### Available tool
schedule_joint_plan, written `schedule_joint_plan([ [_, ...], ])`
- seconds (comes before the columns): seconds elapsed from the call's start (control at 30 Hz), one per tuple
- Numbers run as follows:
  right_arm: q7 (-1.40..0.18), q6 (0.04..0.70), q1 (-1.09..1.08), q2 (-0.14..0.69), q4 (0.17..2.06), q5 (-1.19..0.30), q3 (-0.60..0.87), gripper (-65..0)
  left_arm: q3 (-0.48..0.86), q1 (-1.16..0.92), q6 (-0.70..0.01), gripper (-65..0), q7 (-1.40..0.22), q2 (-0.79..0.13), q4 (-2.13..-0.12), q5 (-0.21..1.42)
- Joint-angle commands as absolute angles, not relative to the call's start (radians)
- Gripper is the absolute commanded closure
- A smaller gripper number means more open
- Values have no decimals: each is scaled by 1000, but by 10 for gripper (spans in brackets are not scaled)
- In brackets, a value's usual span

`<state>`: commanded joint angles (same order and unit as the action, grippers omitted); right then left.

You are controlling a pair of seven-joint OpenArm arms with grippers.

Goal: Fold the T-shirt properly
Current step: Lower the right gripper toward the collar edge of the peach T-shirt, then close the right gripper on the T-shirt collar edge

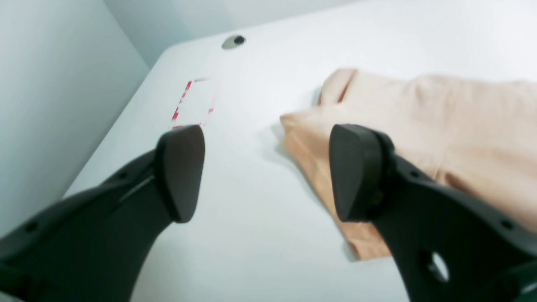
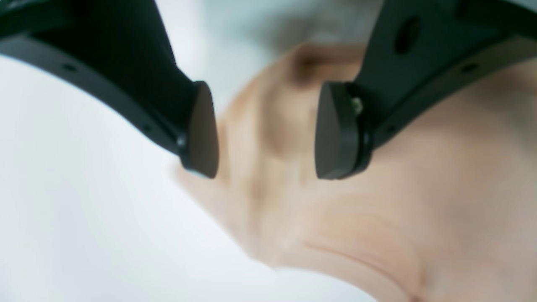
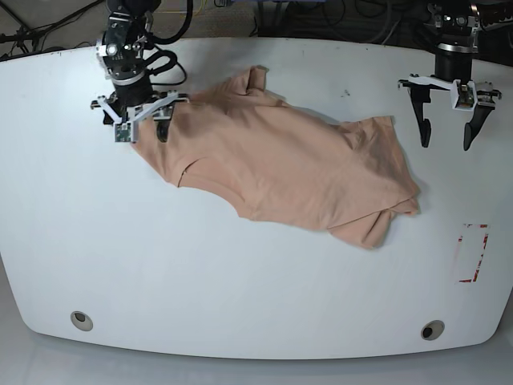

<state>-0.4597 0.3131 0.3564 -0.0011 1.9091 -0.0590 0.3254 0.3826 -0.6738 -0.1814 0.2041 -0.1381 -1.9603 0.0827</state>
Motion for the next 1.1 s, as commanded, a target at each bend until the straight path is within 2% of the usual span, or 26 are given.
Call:
schedule_joint_plan([
  [0.63, -645, 317, 116, 33, 1838, -57, 399, -348, 383, -661, -182, -429, 203, -136, -1961, 80],
  [1.1, -696, 353, 109, -34, 1725, -58, 459, -346, 385, -654, -180, -433, 206, -157, -1964, 79],
])
